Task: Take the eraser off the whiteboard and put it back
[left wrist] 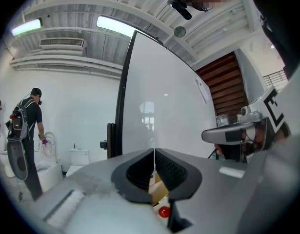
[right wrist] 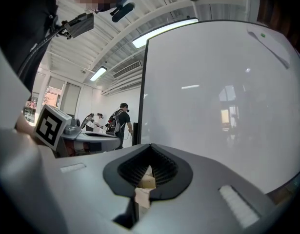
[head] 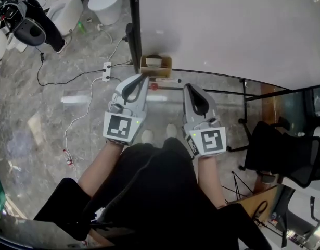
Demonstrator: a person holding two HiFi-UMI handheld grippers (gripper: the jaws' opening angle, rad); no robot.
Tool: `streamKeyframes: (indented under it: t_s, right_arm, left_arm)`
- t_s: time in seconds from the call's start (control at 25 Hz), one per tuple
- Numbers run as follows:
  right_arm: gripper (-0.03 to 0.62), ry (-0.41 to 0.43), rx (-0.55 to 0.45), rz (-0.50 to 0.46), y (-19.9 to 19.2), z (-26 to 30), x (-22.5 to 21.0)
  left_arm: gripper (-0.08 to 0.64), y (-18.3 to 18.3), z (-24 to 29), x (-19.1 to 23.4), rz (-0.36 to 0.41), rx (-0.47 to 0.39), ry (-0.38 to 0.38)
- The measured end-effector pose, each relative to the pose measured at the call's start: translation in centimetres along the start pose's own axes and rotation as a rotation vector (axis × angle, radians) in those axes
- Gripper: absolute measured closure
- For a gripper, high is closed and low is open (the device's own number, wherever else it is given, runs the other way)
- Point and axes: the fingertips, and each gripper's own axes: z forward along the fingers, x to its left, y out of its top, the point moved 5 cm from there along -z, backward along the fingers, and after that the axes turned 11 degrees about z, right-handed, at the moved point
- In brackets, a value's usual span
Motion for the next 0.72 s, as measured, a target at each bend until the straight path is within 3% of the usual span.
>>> streamKeyframes:
  t_s: [0.28, 0.72]
  right_arm:
    - [0.583, -0.039, -0.011, 0.006, -0.1, -2.2, 1.1]
    - [0.583, -0.001, -0.044, 0.002, 1.3, -2.8, 0.3]
  left_arm:
    - [0.554, 0.7, -1.3, -0.9, 0.003, -0.026, -0.048]
    - [0.554, 2.0, -1.4, -1.8, 0.013, -0.041, -0.005]
